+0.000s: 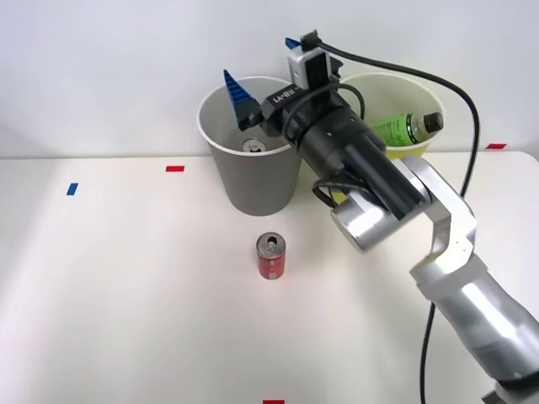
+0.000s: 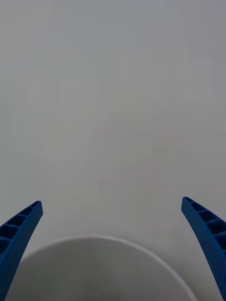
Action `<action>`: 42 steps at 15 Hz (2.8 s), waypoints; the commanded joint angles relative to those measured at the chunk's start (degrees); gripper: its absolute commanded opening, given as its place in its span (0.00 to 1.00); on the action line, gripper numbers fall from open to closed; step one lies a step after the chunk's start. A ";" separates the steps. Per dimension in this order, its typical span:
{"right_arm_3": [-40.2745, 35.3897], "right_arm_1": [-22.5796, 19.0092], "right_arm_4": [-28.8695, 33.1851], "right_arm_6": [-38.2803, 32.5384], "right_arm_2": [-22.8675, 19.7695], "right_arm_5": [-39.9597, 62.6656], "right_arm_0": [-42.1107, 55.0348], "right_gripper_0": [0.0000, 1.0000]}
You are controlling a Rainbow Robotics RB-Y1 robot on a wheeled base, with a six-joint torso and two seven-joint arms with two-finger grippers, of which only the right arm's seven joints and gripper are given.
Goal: Put cans in the gray bin, plastic bottles in the light green bin
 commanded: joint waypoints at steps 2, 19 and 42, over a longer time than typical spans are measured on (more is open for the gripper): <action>-13.76 -7.08 0.50 -0.33 -0.69 -0.58 13.77 1.00; -21.76 1.26 0.94 -0.06 -13.70 -20.45 58.15 1.00; -16.58 10.84 14.39 -17.90 -15.63 -30.20 70.02 1.00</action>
